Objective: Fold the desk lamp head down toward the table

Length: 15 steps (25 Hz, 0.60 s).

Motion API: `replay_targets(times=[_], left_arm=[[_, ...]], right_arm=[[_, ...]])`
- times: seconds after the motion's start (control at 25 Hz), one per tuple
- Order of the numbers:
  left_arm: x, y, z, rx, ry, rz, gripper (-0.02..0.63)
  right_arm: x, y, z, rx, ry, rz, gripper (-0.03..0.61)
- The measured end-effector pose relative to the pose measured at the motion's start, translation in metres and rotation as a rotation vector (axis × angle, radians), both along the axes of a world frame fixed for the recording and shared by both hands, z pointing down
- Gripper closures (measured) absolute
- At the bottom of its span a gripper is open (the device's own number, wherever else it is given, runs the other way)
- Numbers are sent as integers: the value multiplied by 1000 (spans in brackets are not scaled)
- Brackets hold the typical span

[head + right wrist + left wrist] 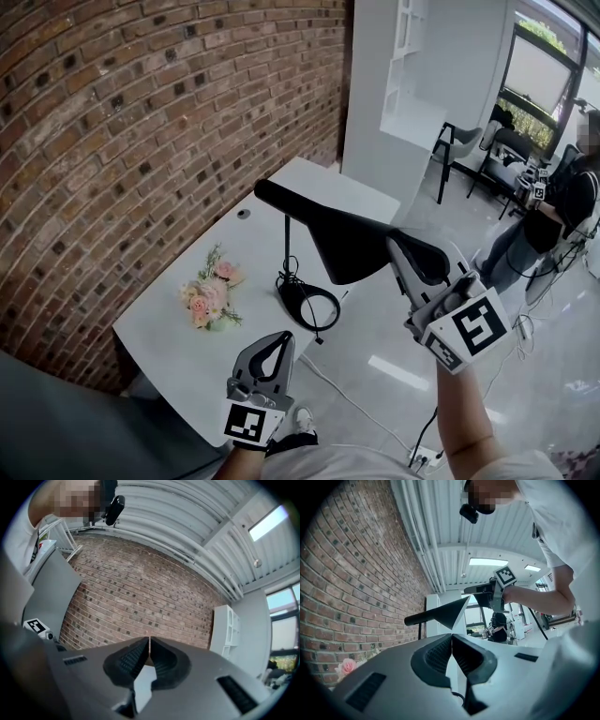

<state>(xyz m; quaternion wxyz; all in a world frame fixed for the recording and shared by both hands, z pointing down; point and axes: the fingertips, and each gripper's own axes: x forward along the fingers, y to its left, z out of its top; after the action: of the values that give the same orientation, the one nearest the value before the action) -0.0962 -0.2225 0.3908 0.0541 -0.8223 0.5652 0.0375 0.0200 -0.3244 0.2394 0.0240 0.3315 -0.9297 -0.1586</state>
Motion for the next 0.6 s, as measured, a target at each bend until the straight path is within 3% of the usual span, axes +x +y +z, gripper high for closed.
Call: replay_targets(times=[0.6], left_arm=[[6,-9,3,-1,-4,23,606]], right_arm=[[4,3,27,-45,-1,12,557]])
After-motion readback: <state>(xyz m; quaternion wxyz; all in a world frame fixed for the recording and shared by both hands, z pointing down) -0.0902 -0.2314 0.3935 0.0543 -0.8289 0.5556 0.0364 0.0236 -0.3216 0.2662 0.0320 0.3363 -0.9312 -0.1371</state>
